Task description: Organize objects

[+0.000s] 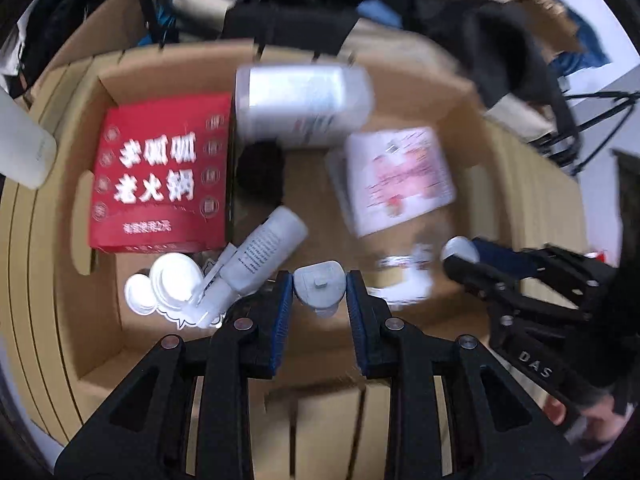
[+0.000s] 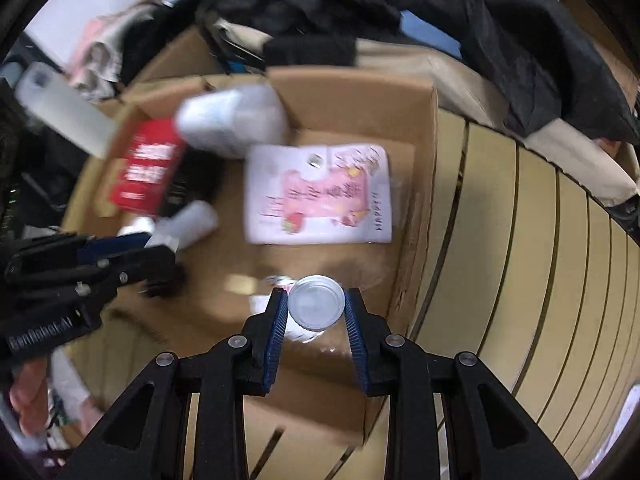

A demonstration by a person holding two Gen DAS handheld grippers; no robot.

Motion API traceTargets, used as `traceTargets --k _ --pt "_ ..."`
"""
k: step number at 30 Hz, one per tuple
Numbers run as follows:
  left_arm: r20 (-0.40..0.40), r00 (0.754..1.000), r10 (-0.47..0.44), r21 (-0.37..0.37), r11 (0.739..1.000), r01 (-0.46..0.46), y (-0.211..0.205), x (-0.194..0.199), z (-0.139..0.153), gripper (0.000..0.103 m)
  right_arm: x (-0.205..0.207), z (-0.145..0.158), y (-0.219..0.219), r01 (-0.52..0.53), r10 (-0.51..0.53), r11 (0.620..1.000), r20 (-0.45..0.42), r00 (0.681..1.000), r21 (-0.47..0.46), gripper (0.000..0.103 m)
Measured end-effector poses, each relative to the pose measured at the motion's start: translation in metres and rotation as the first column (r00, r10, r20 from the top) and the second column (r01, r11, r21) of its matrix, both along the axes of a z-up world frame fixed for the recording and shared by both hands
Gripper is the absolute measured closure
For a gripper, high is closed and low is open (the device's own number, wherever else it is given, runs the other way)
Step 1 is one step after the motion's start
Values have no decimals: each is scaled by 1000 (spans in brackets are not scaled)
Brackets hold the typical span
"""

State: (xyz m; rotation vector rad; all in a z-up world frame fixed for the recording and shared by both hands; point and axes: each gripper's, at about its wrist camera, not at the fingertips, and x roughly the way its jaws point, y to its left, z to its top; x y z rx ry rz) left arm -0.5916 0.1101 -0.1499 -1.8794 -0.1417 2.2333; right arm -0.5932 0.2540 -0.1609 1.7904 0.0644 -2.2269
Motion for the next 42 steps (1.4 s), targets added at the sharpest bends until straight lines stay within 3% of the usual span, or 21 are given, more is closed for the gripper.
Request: traceTargets --k 2,3,4,7,11,13,19,26,30,36,42 --pt "9 1000 -8 -13 1000 8 2 3 -10 70 1 -3 -4 1 -1 1000 -5 1000 27 69" --pt "12 1000 -9 -11 1000 9 1 4 -10 54 2 -2 -7 1 0 999 -16 1000 50 66" --pt "12 1000 -7 -6 1000 7 0 6 -10 50 4 -1 -9 -3 5 998 -27 1000 58 52" --pt "-2 1000 9 -11 1000 -9 -8 13 0 47 8 5 -9 11 -8 998 -52 999 54 43" --pt "-68 997 27 -3 1000 -28 -24 24 41 31 16 28 -6 28 -24 998 -85 996 56 26" --pt "-114 993 18 -31 999 -22 -29 32 65 21 22 47 -6 22 -16 998 -102 995 60 26" --pt "-207 978 1 -82 996 -18 -32 62 130 6 48 120 2 42 -34 998 -185 982 43 24" --pt "-306 952 -25 -132 991 -16 -32 115 185 5 96 171 5 60 -52 998 -256 965 22 21" --pt "-415 910 10 -137 988 -73 -40 160 211 4 143 201 2 54 -45 998 -367 929 13 21" --pt "-531 847 18 -148 983 -113 -48 234 217 3 213 221 -3 45 -35 999 -486 873 9 21" --pt "-597 802 28 -90 991 -102 -61 315 207 3 292 223 -4 34 -39 999 -561 827 -18 21"
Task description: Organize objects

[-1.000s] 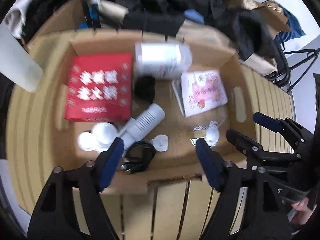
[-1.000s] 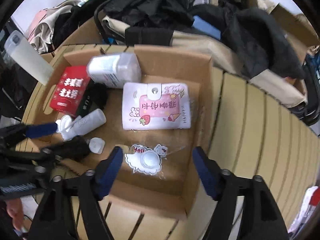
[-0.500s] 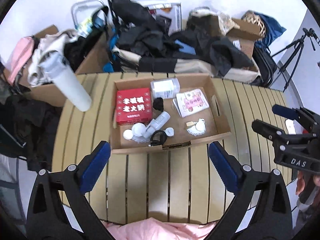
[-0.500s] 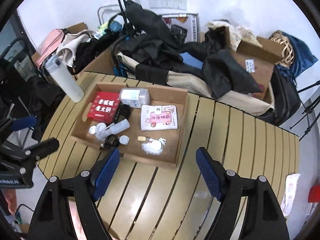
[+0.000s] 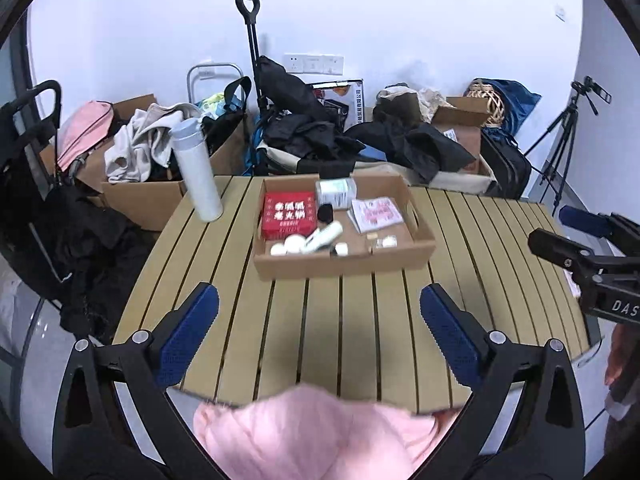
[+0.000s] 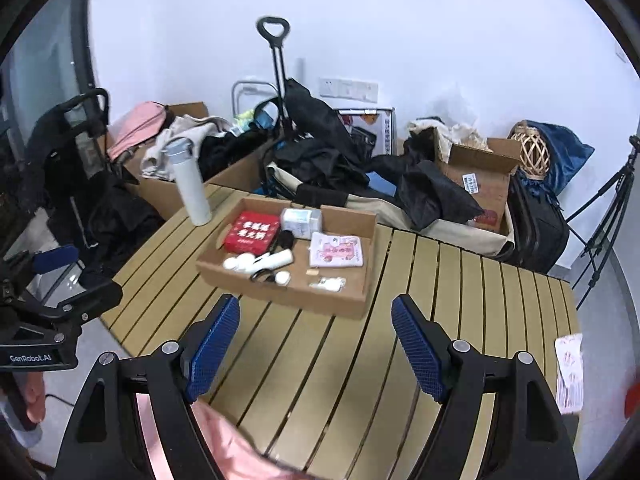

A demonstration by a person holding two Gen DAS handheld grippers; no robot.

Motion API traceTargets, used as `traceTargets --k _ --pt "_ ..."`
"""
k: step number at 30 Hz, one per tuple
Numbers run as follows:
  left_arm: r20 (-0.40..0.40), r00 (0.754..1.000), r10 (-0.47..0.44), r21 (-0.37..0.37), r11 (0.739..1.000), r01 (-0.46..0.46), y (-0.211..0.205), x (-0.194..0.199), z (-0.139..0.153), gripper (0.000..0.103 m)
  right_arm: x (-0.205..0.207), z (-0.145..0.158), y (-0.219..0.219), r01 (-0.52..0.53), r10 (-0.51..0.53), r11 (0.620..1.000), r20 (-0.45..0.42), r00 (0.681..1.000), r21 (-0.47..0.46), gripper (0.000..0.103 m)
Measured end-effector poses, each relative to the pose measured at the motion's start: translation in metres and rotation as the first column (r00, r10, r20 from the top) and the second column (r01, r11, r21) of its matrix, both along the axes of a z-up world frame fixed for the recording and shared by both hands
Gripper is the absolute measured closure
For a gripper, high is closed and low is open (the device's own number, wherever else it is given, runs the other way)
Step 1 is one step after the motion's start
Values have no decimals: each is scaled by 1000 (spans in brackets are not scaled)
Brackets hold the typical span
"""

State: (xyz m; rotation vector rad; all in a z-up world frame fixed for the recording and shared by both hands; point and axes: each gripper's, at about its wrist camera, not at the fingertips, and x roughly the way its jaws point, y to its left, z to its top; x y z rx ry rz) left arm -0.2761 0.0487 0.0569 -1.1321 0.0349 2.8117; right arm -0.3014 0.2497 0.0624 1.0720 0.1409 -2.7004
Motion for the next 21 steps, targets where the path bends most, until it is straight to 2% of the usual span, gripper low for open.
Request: traceTargets --k 4,7,11,15,18,21 --pt "-56 998 -20 3 1000 20 -4 55 -8 0 68 -10 -8 -21 22 1000 -63 998 19 21" --pt "-106 994 -35 -54 998 30 -3 98 -17 0 112 -25 -12 -39 40 999 -83 996 14 21" --pt "-167 985 -51 -80 996 38 -6 154 -25 0 161 -43 -15 -46 45 999 -76 996 -14 21" --pt "-164 984 -72 -52 997 64 -11 200 -37 0 204 -65 -16 -48 45 997 -46 998 -59 21" --pt "-168 985 -48 -44 998 42 -12 229 -51 0 230 -82 -13 -39 40 990 6 999 -139 21" --pt "-141 989 -48 -24 999 45 -10 239 -65 0 263 -92 -17 -23 24 987 2 1000 -160 21"
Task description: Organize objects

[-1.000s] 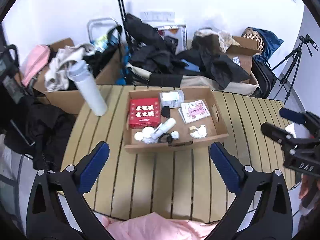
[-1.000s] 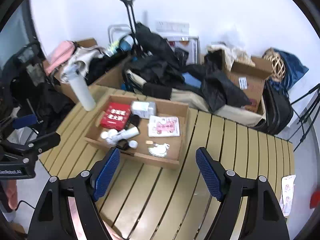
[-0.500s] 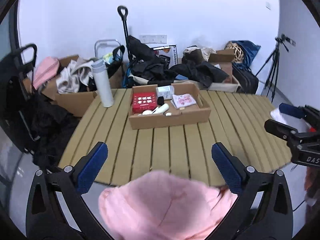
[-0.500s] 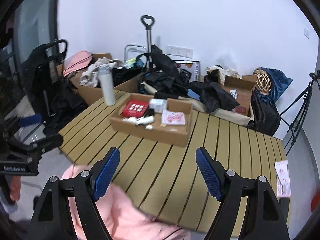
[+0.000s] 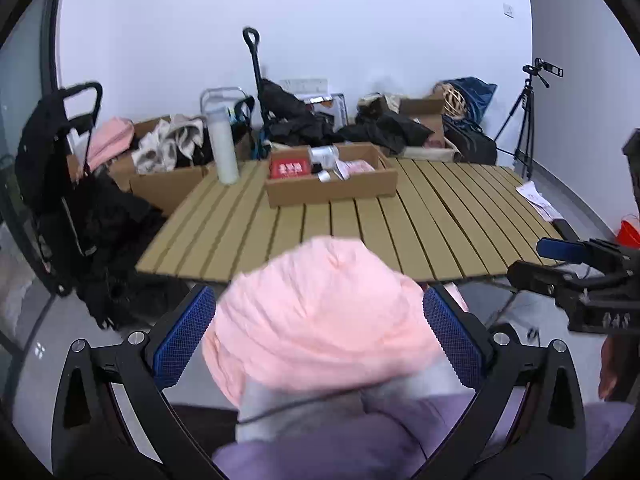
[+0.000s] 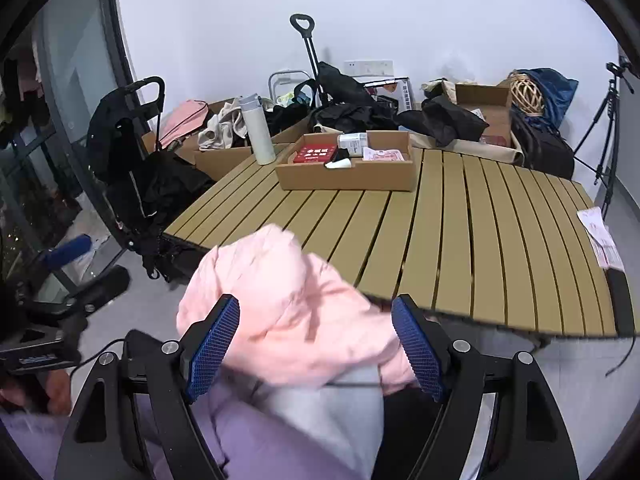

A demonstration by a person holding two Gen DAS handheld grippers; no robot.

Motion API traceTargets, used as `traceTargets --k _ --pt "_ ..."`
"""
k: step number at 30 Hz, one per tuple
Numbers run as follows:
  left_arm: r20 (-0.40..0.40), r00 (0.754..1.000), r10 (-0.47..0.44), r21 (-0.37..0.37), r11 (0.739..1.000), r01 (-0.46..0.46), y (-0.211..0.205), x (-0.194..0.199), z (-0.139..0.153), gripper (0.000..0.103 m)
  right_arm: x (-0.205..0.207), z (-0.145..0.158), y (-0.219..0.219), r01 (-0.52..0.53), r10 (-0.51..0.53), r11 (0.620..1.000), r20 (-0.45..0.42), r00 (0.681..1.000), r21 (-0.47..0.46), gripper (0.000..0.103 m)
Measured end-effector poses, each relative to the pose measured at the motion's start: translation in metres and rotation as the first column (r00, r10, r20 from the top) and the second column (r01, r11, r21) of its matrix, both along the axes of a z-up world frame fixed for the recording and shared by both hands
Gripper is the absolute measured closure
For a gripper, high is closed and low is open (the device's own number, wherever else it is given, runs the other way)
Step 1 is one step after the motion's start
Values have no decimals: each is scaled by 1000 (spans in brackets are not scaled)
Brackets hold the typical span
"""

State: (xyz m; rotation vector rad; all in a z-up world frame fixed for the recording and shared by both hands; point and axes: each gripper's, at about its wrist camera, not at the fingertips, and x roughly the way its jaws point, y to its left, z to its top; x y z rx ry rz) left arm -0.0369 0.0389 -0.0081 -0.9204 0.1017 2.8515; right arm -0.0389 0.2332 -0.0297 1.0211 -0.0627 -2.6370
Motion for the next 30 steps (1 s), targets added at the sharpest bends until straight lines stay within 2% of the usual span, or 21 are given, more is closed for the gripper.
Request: traceTargets --k 4,9,15,30 --pt "38 999 7 5 1000 -7 4 -1 -8 0 21 -6 -12 -13 13 1000 -14 1000 0 21" --pt "4 1000 24 -3 1000 -24 5 10 -6 0 25 -5 -22 -3 4 1000 -38 999 25 21" --pt "9 1000 13 -4 1000 -12 8 12 -8 0 23 -2 -20 3 -2 1000 -50 999 20 21" --pt "17 999 48 25 999 -49 -3 10 -8 0 22 -4 -16 36 -35 999 -39 999 27 21"
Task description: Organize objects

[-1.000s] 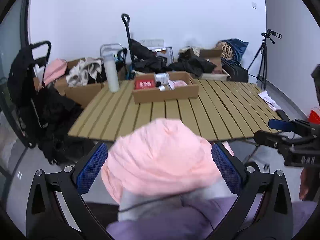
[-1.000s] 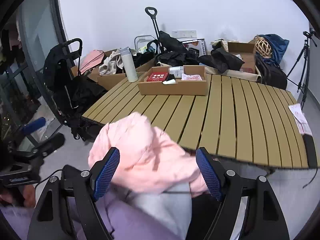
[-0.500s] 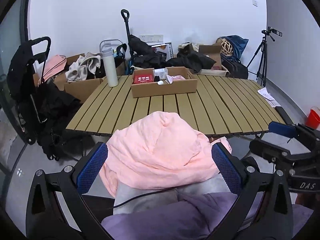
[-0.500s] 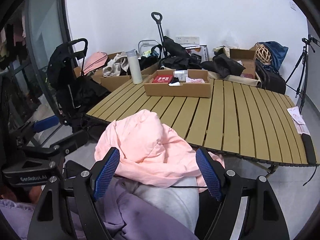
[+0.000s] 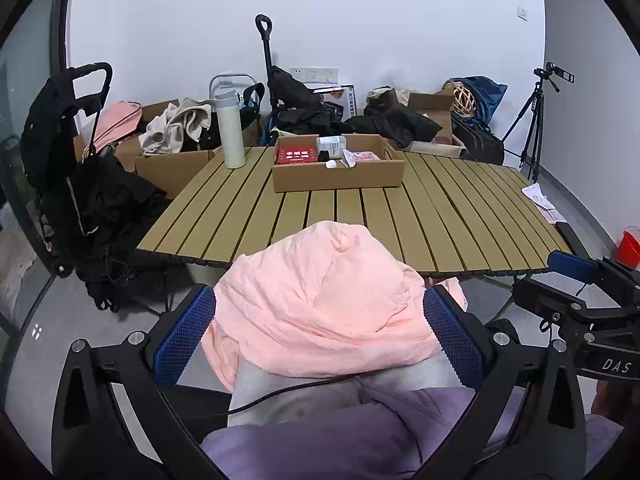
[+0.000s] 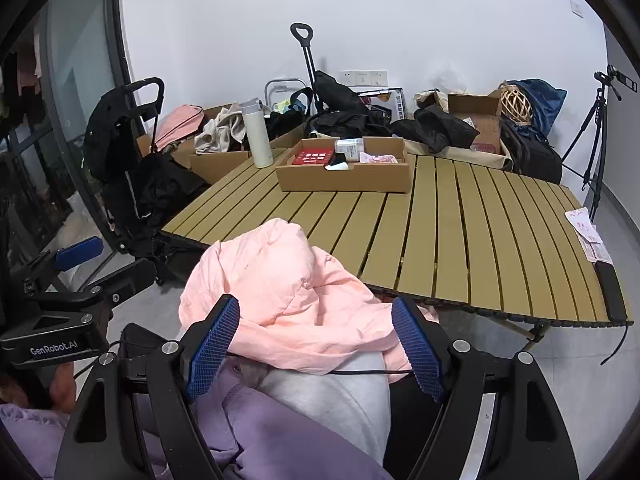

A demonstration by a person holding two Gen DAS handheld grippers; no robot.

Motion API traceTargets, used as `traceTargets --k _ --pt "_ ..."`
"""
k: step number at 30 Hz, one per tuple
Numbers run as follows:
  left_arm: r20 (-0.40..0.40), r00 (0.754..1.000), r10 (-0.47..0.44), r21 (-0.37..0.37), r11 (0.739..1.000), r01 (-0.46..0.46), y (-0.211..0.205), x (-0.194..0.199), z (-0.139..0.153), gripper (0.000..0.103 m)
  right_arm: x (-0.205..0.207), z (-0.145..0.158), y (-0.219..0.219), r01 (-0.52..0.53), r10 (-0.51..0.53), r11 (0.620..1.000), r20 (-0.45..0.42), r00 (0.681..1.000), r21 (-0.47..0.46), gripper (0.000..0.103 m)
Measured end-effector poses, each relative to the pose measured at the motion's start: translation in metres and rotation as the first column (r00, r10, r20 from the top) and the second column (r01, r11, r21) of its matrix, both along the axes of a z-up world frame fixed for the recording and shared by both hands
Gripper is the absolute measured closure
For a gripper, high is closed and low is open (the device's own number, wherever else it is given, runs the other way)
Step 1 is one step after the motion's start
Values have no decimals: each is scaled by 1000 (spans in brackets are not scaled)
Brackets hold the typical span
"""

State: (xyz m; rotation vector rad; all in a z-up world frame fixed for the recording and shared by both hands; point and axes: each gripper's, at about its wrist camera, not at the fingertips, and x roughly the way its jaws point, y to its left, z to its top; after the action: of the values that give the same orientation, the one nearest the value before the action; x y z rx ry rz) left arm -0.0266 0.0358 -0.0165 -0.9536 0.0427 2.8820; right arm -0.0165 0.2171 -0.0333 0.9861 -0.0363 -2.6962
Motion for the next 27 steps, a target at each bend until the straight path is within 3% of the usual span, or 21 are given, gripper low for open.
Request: traceTargets --k 27 --pt "4 1000 6 -2 1000 -6 -3 0 -2 0 0 -1 1 -3 3 1000 10 1000 -8 21"
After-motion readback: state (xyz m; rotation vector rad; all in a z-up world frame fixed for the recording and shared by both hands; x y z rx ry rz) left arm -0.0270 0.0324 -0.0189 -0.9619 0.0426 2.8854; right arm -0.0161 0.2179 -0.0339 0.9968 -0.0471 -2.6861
